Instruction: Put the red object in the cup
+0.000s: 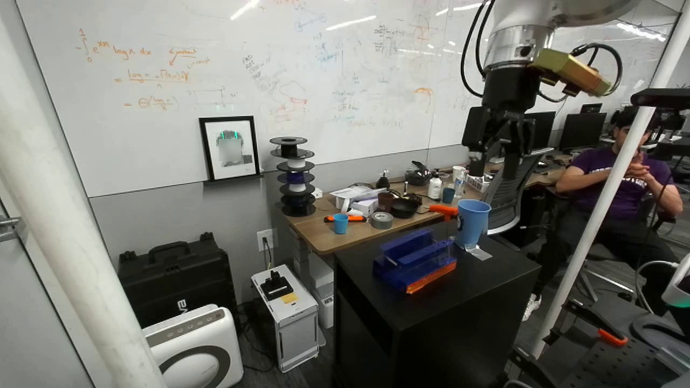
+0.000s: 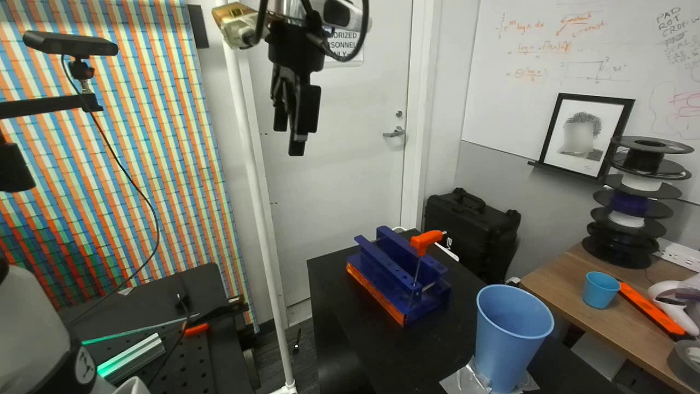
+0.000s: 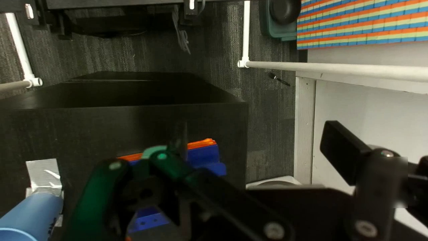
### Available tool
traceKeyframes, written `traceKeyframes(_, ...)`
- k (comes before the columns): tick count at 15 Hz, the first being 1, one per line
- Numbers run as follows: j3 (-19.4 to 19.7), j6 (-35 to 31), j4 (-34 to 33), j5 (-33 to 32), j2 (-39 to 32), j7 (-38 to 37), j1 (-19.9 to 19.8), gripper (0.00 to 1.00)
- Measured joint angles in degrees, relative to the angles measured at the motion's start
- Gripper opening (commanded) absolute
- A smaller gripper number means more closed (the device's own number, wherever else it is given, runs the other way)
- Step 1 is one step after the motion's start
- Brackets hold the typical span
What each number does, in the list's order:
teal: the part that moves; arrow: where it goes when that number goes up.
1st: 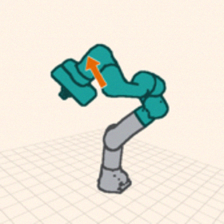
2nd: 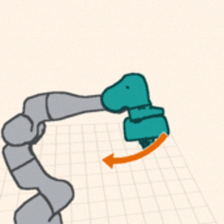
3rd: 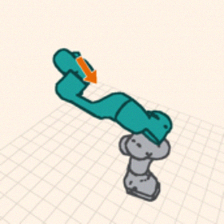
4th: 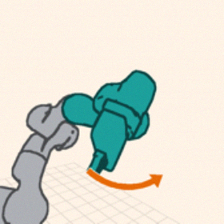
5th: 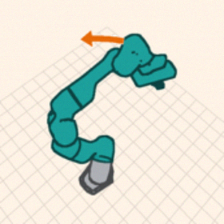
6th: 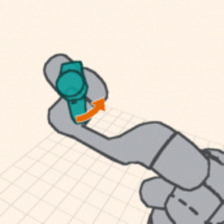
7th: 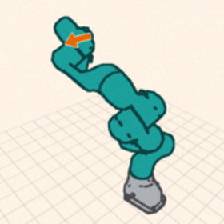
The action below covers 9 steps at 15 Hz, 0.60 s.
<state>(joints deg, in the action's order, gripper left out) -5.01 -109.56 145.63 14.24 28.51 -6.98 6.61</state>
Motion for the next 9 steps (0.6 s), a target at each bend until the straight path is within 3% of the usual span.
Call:
traceKeyframes(5, 4.82, -7.8, -0.58, -3.74, -9.3, 5.32, -5.05, 1.0)
traceKeyframes(9, 6.83, -9.64, -5.44, -4.48, -20.99, 11.56, -6.0, 1.0)
